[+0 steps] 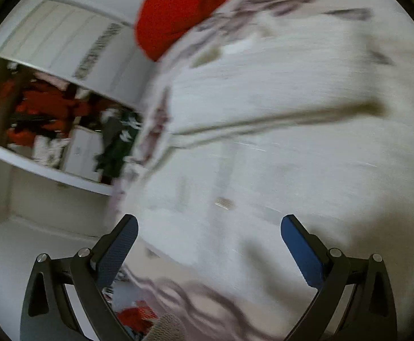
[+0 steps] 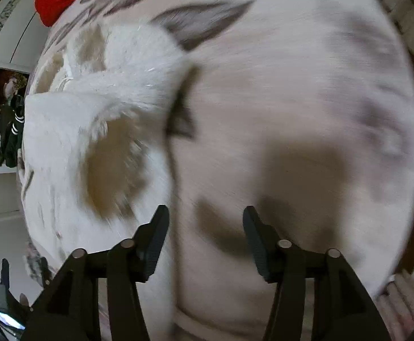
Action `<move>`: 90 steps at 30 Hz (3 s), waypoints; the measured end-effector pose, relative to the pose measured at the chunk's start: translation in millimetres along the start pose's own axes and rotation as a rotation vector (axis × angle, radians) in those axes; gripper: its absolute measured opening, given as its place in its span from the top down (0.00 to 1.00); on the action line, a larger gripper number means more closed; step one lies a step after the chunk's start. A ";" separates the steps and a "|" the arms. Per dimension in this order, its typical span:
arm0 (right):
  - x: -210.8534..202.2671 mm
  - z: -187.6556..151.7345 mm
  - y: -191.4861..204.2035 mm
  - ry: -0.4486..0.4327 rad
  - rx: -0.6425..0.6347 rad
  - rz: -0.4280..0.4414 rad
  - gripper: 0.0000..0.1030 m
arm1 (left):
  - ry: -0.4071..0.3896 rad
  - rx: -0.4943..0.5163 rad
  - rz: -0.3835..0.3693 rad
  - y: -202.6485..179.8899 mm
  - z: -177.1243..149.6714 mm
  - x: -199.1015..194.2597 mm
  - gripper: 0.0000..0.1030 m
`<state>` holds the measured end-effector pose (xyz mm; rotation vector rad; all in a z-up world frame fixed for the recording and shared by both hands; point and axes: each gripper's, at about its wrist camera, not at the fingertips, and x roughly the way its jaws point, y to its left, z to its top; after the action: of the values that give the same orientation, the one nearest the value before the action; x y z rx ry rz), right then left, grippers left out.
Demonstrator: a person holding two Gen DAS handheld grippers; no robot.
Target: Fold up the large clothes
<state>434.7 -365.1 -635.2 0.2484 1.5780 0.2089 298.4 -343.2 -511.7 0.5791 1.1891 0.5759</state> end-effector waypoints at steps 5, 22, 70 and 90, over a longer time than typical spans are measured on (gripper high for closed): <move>-38.1 -51.4 -77.2 0.013 0.147 -0.039 0.42 | -0.073 0.147 -0.081 -78.4 -20.6 -58.4 0.00; -32.4 -43.1 -125.9 0.012 0.215 0.274 0.27 | -0.069 -0.003 -0.107 -57.6 -13.8 -15.2 0.88; 62.8 149.2 475.1 0.131 -0.083 0.079 0.26 | 0.438 -0.924 -1.183 322.8 -137.4 344.7 0.45; 128.4 -59.6 256.5 0.121 0.275 0.472 0.77 | 0.157 -0.698 -1.105 297.9 -92.4 317.4 0.89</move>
<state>380.2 -81.4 -683.4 0.8390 1.6486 0.3781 263.2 99.0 -547.4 -0.7194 1.1602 0.0410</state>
